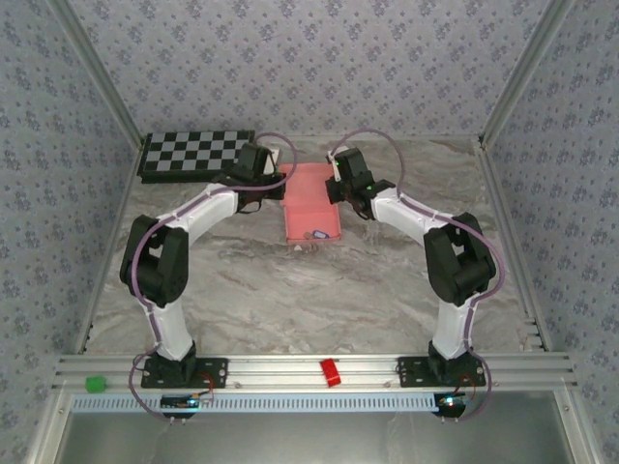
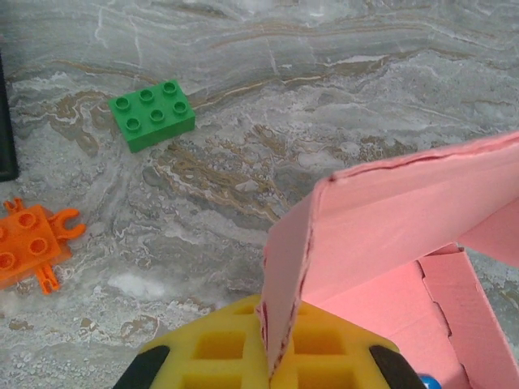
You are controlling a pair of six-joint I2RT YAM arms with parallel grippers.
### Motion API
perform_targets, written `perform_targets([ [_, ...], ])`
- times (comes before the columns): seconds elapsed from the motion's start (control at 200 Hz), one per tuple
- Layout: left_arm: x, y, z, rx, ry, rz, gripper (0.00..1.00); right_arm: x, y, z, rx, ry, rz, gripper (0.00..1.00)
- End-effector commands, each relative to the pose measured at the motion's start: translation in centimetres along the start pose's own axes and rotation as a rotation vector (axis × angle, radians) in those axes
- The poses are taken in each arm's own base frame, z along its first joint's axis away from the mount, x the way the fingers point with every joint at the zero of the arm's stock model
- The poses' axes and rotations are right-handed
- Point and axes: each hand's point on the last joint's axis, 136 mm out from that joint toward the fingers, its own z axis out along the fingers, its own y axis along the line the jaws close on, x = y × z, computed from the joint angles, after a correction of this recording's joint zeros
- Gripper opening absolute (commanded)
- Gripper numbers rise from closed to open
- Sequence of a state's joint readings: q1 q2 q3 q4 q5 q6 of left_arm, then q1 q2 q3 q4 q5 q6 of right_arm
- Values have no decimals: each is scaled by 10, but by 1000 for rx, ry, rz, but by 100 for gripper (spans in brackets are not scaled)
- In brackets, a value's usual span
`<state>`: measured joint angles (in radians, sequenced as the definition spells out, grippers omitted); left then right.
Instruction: Fold the paper box
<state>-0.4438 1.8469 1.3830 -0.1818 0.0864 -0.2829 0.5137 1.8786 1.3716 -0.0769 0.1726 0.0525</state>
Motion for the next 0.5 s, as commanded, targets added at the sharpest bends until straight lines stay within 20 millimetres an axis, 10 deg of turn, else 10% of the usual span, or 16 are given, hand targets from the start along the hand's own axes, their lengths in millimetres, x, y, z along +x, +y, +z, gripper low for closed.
perform_targets([
  [0.0, -22, -16, -14, 26, -95, 2, 0, -24, -3, -12, 47, -113, 23, 0],
  [0.495, -6, -22, -6, 11, -96, -14, 10, -16, 2, -18, 112, -169, 48, 0],
])
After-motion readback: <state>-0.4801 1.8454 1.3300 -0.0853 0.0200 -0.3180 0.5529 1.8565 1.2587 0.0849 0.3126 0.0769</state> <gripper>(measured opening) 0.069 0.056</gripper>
